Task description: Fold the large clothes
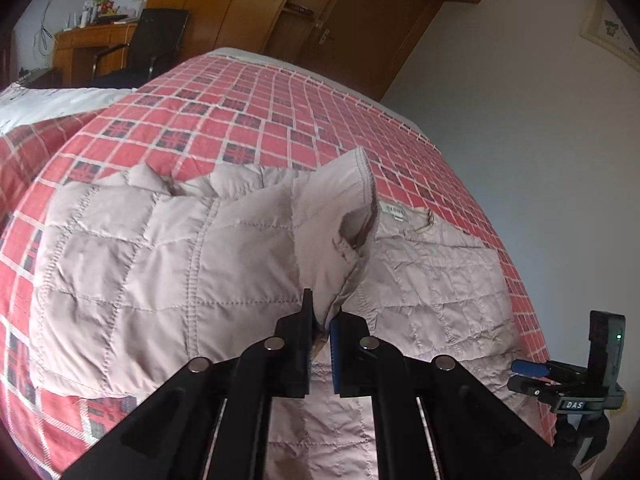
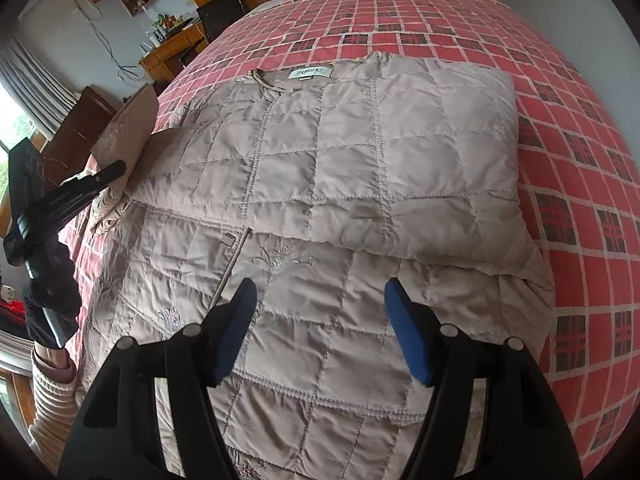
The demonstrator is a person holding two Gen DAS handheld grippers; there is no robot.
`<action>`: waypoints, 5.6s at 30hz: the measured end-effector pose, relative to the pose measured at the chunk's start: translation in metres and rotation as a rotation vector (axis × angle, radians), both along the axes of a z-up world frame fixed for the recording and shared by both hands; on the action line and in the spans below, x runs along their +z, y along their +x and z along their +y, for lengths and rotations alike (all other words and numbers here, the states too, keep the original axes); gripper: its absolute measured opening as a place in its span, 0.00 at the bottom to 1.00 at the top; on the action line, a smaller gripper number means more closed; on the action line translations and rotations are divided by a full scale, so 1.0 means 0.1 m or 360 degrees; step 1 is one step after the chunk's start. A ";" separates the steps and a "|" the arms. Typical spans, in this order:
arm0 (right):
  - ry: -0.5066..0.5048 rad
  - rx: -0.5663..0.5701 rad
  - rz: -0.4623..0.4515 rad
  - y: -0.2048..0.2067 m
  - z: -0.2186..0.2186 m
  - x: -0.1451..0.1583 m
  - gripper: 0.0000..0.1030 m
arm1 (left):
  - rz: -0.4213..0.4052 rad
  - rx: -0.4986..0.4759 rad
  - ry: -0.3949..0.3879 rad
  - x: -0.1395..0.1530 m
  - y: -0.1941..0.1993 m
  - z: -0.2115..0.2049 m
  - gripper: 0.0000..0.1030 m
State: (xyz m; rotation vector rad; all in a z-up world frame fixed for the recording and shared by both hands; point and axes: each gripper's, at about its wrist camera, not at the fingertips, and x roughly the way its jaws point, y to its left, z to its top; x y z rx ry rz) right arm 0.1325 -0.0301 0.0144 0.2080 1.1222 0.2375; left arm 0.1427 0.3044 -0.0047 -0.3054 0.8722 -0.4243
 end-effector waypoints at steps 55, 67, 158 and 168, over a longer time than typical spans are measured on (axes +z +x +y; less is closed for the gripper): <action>0.0293 -0.0185 -0.0164 0.82 -0.70 0.63 0.06 | -0.0079 0.0102 0.0177 0.11 -0.06 0.38 0.53; 0.0198 -0.0325 0.0090 0.86 -0.94 -0.27 0.11 | 0.0111 0.0056 0.0369 -0.37 0.19 0.13 0.58; 0.0401 0.0092 -0.0447 -1.66 -1.18 1.07 0.09 | -0.0074 -0.0290 -0.0201 0.86 -1.81 0.86 0.12; 0.0511 -0.0102 -0.0317 -0.42 -1.53 0.96 0.09 | -0.0030 -0.0176 -0.0248 0.78 -0.65 0.82 0.12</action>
